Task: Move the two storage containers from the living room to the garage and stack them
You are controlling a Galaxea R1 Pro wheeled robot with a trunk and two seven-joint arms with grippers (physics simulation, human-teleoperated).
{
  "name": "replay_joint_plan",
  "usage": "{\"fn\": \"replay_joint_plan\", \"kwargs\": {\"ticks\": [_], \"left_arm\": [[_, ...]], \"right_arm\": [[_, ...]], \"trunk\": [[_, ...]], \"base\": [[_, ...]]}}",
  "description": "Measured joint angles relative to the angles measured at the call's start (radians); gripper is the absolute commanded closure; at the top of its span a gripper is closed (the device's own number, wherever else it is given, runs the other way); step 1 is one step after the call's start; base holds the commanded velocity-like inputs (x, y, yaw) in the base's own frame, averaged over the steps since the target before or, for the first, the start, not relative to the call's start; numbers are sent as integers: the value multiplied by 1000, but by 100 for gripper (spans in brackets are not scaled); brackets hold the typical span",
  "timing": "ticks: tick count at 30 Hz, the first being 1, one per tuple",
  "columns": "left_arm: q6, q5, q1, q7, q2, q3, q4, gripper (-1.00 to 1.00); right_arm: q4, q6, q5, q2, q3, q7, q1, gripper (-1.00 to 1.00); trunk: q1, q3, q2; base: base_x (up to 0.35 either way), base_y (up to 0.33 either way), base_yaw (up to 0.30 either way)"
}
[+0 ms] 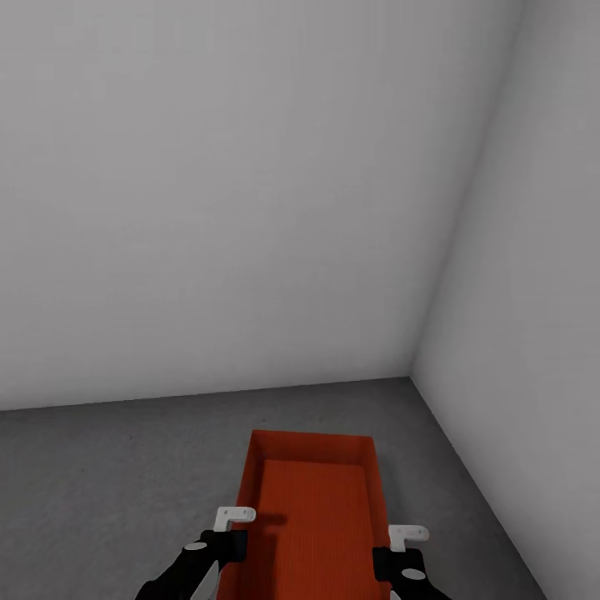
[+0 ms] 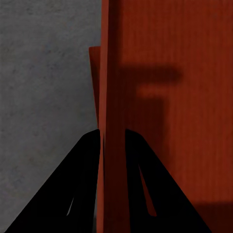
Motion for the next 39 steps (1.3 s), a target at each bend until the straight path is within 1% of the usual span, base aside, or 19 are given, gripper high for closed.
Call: {"fn": "replay_joint_plan", "kwargs": {"ticks": [26,32,39], "left_arm": [[1,0,0,2,-2,-1,-1,100],[1,5,0,4,-1,-3,-1,100],[1,7,0,5,-2,-4,-1,100]], "right_arm": [[0,0,-1,-1,0,2,0,100],[0,0,-2,-2,0,3,0,100],[0,0,-2,-2,1,3,0,100]], "trunk": [[4,-3,-7],[4,-3,-7],[31,-25,-56]], "base": [[0,0,0],[0,0,0],[0,0,0]]}}
